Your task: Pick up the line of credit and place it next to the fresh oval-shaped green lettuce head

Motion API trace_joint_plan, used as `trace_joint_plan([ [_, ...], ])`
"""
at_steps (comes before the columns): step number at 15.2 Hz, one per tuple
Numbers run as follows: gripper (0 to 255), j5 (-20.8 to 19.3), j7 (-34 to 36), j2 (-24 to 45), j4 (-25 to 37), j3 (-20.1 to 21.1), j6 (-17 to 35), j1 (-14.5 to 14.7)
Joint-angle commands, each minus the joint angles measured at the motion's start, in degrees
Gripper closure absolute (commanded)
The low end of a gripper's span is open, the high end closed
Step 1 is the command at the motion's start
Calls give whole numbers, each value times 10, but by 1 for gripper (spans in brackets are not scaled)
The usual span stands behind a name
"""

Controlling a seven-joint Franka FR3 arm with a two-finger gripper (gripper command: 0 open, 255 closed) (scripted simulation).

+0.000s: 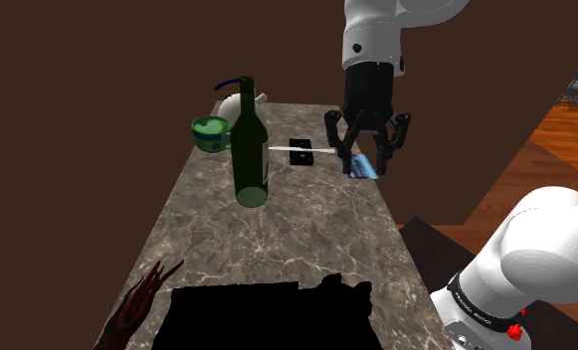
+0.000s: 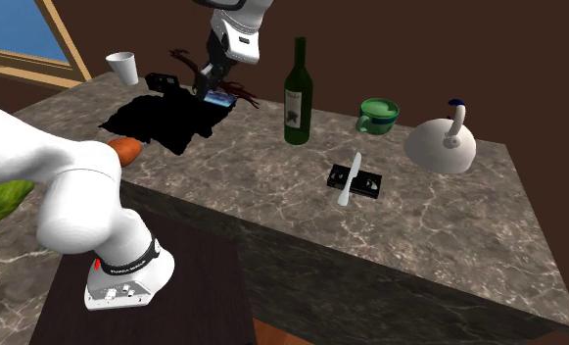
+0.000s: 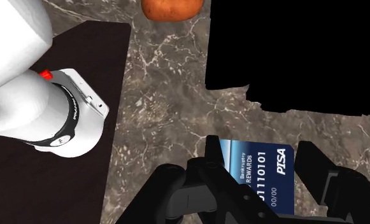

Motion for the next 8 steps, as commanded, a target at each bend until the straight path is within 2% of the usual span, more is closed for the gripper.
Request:
trace_joint_plan([
  [1,255,15,13,-44,-35,8,-3,8],
  [8,255,76,73,-189,-127,39,-30,42],
])
